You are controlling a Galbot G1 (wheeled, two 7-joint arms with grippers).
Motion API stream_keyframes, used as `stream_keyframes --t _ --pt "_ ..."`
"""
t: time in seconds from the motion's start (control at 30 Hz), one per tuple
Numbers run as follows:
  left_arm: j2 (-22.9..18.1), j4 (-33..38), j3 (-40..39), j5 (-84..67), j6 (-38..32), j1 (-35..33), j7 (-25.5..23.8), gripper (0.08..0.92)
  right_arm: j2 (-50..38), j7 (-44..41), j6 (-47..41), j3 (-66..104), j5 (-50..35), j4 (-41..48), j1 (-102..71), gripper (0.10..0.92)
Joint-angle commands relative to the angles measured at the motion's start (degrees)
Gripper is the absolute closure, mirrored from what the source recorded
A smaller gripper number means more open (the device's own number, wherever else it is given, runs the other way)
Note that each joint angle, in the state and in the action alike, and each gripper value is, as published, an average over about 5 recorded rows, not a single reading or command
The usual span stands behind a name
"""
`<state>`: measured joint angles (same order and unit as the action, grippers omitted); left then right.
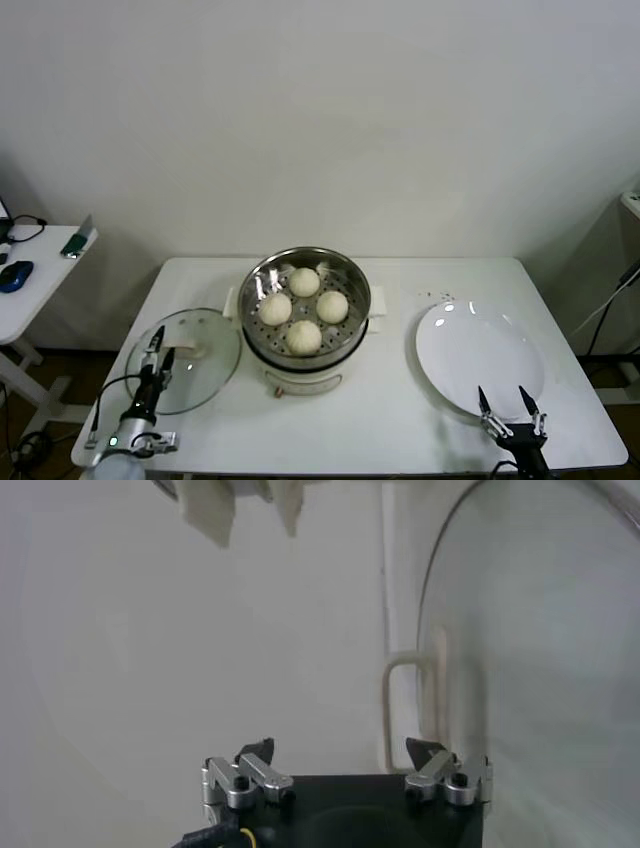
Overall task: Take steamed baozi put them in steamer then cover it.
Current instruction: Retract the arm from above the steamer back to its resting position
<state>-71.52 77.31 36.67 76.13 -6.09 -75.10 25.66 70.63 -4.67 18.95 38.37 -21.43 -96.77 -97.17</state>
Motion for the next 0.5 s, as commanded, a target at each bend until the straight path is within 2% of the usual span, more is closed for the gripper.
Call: stream_keyframes --t 0.03,0.27,0.37,0.5 --pt "-0.08 -0.72 -0.1 1.77 2.24 1.08 -0.85 0.177 0.44 0.0 0.59 0.04 0.36 -0.49 -0.82 0.203" --pt "-0.19 0.3 -0.56 1.27 2.52 1.1 -1.59 0.185 0.9 0.21 0.54 -0.16 0.77 -0.88 -1.05 0.203" --pt "-0.29 0.56 -0.8 0.95 2.67 1.02 -2.1 0.245 1.03 0.23 0.56 -0.22 1.13 -0.93 -1.12 0.203" --pt "-0.67 0.84 -0.94 0.87 2.97 0.93 -2.59 0.371 1.07 0.23 0.69 -0.26 1.38 -0.93 -1.22 0.203"
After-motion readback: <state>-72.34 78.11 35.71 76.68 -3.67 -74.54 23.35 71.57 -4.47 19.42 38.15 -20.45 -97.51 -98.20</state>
